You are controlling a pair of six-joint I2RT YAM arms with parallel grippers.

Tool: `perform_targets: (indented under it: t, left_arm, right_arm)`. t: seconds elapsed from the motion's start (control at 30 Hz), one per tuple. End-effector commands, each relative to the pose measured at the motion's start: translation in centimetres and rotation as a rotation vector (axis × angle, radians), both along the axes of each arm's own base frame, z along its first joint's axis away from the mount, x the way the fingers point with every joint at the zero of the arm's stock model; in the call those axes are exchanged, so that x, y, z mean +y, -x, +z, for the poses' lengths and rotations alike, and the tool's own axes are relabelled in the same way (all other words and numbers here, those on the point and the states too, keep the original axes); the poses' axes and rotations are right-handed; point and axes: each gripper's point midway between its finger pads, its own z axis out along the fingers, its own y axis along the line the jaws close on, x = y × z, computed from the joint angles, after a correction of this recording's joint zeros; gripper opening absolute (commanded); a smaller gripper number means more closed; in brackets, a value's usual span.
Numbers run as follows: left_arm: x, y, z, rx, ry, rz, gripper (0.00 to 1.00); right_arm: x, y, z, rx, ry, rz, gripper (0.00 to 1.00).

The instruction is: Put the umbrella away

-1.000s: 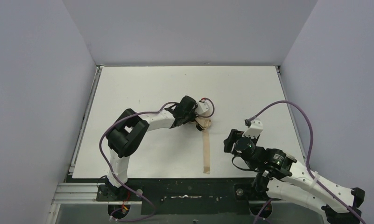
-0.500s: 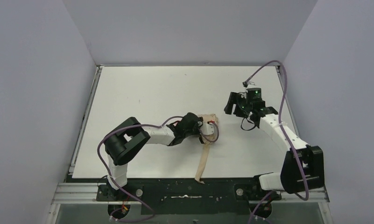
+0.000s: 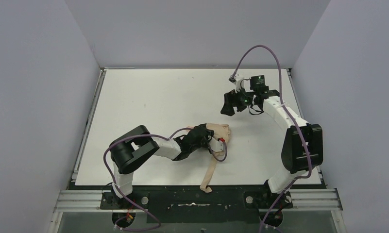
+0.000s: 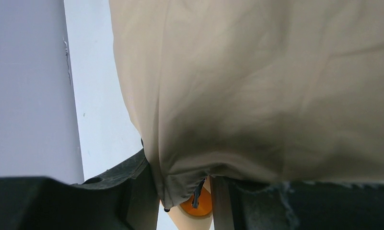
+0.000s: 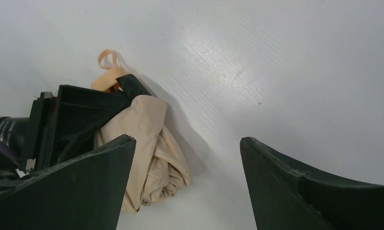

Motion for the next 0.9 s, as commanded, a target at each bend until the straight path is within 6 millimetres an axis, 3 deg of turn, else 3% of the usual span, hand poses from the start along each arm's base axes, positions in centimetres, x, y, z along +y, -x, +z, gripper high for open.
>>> perform_targets:
  t: [0.0,0.23,0.5,0.63,0.77,0.87]
  left_arm:
    - [1.2,2.0,-3.6,0.065,-0.111,-0.069,0.00]
    - [1.4,2.0,-3.9,0.071,-0.119,-0.075,0.00]
    - [1.9,2.0,-4.2,0.087,-0.133,-0.078,0.00]
    - [2.1,1.9,-4.1,0.093,-0.133,-0.073,0.00]
    - [2.3,1.2,-3.6,0.107,-0.106,-0.033,0.00]
    - [2.5,0.7,-3.0,0.142,-0.088,0.000,0.00]
  right_arm:
    - [0.9,2.6,-0.4,0.030,0.007,0.219,0.83]
    - [1.5,4.4,-4.2,0.127,0.069,0.301,0.84]
    - [2.7,6.5,-7.2,0.244,0.087,0.390,0.80]
    - [2.4,7.6,-8.8,0.308,0.129,0.416,0.73]
    - [2.3,8.5,-10.5,0.365,0.173,0.441,0.52]
    - [2.2,9.2,-11.6,0.387,0.208,0.447,0.52]
